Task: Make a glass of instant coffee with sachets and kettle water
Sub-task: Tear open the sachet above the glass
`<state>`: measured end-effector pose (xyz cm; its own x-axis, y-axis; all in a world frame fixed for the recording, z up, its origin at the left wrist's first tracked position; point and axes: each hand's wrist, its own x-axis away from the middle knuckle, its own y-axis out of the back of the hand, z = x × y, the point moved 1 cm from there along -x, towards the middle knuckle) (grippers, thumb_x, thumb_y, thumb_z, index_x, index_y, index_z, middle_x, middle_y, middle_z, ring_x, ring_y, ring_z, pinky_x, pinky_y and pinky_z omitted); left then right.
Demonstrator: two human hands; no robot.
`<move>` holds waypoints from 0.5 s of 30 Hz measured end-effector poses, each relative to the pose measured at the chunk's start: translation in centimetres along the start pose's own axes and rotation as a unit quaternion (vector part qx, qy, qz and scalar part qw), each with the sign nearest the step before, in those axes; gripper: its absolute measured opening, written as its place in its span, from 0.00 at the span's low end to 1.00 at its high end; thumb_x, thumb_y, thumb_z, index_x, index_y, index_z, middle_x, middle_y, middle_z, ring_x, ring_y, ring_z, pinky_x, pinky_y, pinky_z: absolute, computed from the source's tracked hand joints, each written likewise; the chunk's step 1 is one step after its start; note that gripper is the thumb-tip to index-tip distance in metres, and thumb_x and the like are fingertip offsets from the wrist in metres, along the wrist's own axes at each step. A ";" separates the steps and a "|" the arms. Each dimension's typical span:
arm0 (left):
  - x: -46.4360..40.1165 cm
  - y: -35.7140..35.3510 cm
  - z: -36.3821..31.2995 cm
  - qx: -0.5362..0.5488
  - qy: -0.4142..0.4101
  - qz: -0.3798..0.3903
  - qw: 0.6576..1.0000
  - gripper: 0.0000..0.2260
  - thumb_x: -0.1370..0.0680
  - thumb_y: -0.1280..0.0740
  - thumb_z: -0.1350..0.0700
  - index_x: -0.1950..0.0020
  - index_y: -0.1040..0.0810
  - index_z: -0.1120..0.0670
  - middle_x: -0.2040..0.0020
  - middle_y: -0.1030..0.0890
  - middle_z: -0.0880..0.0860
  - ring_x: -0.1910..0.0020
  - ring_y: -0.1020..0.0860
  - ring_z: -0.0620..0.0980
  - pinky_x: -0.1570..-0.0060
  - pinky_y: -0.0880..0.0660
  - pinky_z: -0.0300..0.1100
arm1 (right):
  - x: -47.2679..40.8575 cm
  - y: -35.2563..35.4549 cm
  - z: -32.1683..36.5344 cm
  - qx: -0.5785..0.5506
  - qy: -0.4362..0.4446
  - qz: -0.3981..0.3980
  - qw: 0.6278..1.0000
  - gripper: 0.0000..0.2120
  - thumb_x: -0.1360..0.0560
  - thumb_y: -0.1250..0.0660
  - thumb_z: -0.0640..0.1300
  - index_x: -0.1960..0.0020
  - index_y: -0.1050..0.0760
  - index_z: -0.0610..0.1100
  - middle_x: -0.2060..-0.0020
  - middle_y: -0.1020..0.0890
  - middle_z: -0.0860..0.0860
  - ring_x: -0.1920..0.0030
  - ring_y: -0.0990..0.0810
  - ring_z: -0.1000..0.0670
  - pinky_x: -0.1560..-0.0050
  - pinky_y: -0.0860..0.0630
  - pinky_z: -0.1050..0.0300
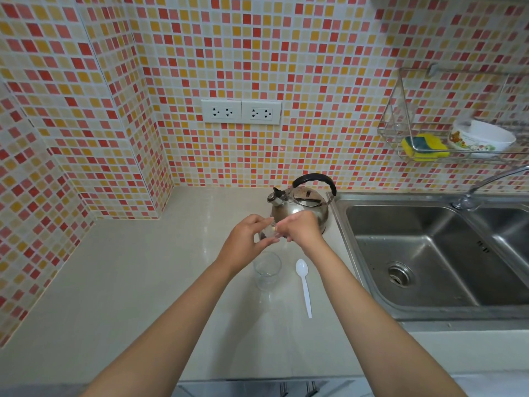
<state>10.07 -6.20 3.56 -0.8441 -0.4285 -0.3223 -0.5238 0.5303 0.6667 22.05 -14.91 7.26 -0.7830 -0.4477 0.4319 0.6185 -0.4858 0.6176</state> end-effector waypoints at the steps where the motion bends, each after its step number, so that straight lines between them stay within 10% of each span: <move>1: -0.1 0.1 0.0 0.000 -0.002 0.001 1.000 0.22 0.28 0.26 0.50 0.35 0.21 0.52 0.50 0.21 0.48 0.52 0.21 0.46 0.48 0.24 0.41 | -0.1 -0.1 -0.1 -0.012 0.008 -0.007 1.000 0.07 0.30 0.33 0.41 0.60 0.17 0.42 0.67 0.15 0.51 0.72 0.23 0.54 0.68 0.28 0.63; 7: -0.2 0.2 0.1 -0.012 0.004 -0.012 1.000 0.22 0.30 0.24 0.52 0.37 0.20 0.52 0.50 0.16 0.51 0.51 0.20 0.49 0.47 0.23 0.43 | -0.2 0.2 -1.0 -0.066 0.044 -0.025 0.997 0.03 0.31 0.30 0.41 0.63 0.17 0.46 0.82 0.22 0.56 0.76 0.25 0.55 0.72 0.30 0.64; 15: 0.5 0.9 1.8 -0.113 0.011 0.115 0.987 0.22 0.28 0.26 0.51 0.34 0.22 0.51 0.49 0.22 0.50 0.59 0.21 0.47 0.50 0.22 0.44 | -0.8 0.9 -8.6 -0.086 -0.005 -0.070 0.994 0.07 0.32 0.29 0.44 0.65 0.22 0.42 0.67 0.16 0.48 0.72 0.21 0.48 0.62 0.26 0.59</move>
<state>9.02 -4.63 2.76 -0.9337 -0.3331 -0.1316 -0.2772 0.4393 0.8545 23.80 -21.40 1.82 -0.8620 -0.3595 0.3573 0.5053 -0.6643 0.5508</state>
